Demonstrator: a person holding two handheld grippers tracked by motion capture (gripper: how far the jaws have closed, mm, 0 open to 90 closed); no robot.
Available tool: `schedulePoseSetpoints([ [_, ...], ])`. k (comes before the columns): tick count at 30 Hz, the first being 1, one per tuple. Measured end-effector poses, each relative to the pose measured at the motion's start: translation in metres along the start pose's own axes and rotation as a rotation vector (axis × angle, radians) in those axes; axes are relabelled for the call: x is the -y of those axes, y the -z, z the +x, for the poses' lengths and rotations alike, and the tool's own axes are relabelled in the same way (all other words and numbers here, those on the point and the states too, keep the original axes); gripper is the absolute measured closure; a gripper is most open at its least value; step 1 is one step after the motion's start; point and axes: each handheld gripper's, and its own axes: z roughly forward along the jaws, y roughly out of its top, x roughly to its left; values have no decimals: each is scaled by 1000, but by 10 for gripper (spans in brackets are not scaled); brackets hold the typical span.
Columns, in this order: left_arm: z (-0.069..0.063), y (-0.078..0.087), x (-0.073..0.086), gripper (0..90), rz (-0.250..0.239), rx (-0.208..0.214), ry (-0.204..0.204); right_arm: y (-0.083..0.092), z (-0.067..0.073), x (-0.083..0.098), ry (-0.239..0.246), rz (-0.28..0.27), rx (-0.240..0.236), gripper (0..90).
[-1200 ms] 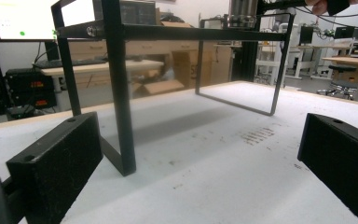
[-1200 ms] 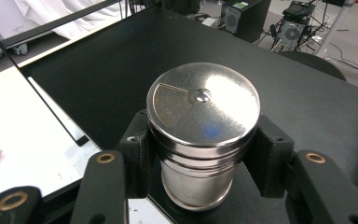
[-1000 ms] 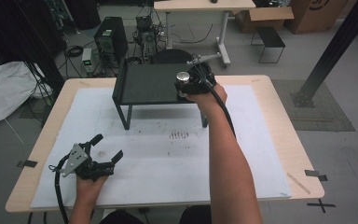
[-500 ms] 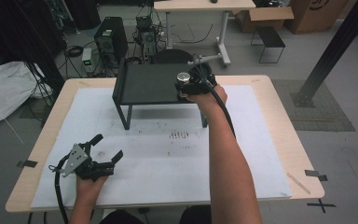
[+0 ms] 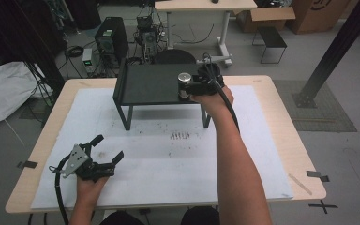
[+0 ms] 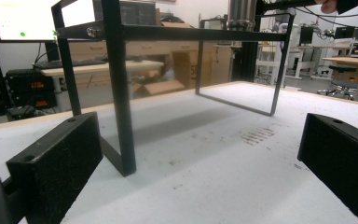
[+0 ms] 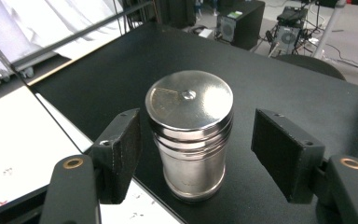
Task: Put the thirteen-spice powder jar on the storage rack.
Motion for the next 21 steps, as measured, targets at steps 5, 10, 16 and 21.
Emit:
schedulePoseSetpoints([
  [5,0,0,0,4,-1,-1,0,11,0,1,-8,-31,-10,304],
  [10,0,0,0,4,-1,-1,0,22,2,2,-9,-59,-24,288],
  [16,0,0,0,4,-3,-2,-1,36,2,5,-10,-101,-40,268],
  [21,0,0,0,4,-4,-1,-1,49,2,11,-9,-153,-55,230],
])
